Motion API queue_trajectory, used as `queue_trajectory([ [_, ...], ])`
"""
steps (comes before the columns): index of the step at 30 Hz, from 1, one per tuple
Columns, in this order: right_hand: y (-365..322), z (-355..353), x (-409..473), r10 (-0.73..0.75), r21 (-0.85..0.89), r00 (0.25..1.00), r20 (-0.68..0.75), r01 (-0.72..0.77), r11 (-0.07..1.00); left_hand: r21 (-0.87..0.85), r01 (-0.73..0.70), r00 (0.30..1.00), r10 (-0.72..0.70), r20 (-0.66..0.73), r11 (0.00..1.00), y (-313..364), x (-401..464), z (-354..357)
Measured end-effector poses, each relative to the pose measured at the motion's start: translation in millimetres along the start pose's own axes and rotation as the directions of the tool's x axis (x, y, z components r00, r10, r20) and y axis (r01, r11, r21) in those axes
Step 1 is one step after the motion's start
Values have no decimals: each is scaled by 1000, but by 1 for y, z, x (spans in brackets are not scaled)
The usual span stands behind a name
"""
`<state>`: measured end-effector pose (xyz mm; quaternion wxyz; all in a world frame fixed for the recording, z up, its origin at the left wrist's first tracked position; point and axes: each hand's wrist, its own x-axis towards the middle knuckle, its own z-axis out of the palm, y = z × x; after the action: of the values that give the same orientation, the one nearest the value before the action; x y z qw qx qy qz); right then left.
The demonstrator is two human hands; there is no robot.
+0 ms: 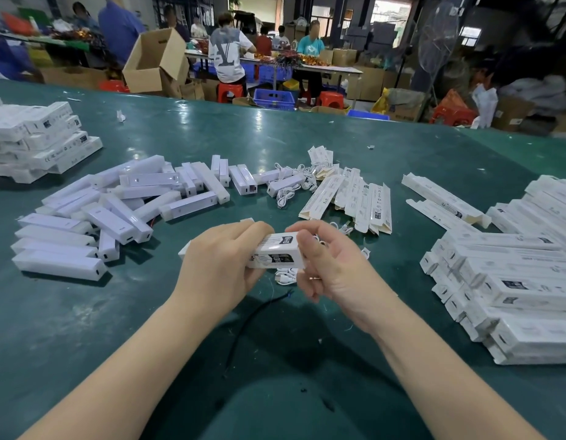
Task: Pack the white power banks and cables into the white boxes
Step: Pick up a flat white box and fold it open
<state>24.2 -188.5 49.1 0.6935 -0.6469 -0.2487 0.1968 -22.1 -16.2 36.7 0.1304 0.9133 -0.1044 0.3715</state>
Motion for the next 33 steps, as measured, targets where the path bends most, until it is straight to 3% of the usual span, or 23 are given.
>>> queue_trajectory([
  [2, 4, 0, 2, 82, -29, 997, 14, -81, 996, 0, -27, 1000, 27, 7, 1000, 0, 0, -1],
  [5, 4, -4, -1, 260, 113, 935, 242, -293, 949, -39, -114, 993, 114, -15, 993, 2, 1, -3],
  [8, 2, -5, -2, 244, 64, 913, 326, -279, 958, -38, -145, 989, 144, -34, 989, 2, 1, -2],
  [11, -2, -6, 2, 220, 96, 940, 262, -252, 963, 31, -71, 997, 72, -8, 997, 2, 1, 4],
  [14, -5, -11, 6, 204, 21, 969, 136, -208, 978, 120, -2, 998, -4, 55, 993, 0, 3, 13],
  [16, -6, -19, 9, 187, 4, 982, 8, -187, 982, 110, 131, 990, -135, 30, 985, -8, 4, 14],
  [19, -6, -28, 10, 152, 66, 980, -132, -144, 987, -175, 322, 943, -331, -23, 930, -18, 3, 12],
  [22, 0, -26, 12, 148, 11, 961, -232, -150, 989, -554, 307, 934, -357, 19, 774, -8, 2, 10],
  [24, 2, -26, 12, 127, -94, 949, -289, -160, 983, -639, 271, 947, -317, 45, 720, -3, 2, 9],
  [26, 1, -25, 11, 118, 94, 959, -257, -96, 991, -679, 270, 951, -300, 77, 683, -1, 1, 10],
  [28, -3, -19, 10, 118, 480, 986, -117, -47, 876, -721, 279, 953, -276, 126, 635, 5, 2, 12],
  [29, -3, -14, 9, 96, 532, 994, -60, -50, 846, -740, 267, 960, -234, 151, 618, 9, 2, 14],
  [31, 3, -1, 7, 59, 292, 998, -37, -46, 955, -768, 220, 975, -107, 196, 602, 18, -2, 19],
  [33, 7, 9, 4, 27, 54, 995, -93, -22, 998, -784, 209, 970, -23, 241, 584, 19, -6, 23],
])
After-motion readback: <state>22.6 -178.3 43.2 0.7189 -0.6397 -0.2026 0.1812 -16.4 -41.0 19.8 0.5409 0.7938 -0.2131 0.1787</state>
